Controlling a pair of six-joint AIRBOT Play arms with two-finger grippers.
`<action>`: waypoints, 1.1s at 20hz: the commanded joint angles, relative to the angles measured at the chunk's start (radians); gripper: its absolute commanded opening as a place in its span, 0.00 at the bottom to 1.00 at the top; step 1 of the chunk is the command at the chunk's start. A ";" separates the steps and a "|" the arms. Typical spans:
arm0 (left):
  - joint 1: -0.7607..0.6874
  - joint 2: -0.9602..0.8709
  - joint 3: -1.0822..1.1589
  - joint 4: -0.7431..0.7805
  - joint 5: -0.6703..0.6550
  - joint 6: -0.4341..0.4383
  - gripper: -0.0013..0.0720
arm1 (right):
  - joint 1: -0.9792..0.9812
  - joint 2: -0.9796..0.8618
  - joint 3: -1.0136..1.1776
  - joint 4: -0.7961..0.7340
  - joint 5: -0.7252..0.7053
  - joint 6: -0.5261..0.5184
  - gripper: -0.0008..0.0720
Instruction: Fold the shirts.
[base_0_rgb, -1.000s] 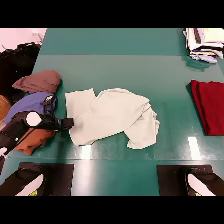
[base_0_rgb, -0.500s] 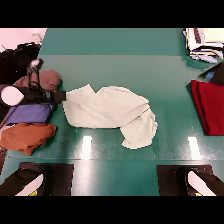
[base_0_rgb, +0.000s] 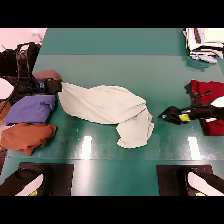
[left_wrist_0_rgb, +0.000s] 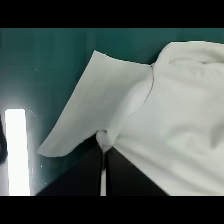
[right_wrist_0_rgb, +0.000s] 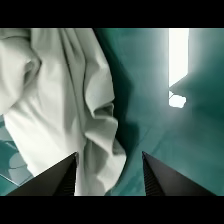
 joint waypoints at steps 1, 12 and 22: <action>0.000 0.000 0.004 0.003 0.002 0.001 0.05 | 0.097 -0.142 0.024 0.033 -0.120 -0.017 0.63; 0.000 0.000 0.004 0.003 -0.004 0.001 0.05 | 0.181 -0.294 0.206 0.021 -0.078 -0.025 0.03; 0.000 0.077 0.561 0.100 -0.120 0.048 0.05 | -0.052 0.175 0.526 -0.113 0.008 -0.024 0.03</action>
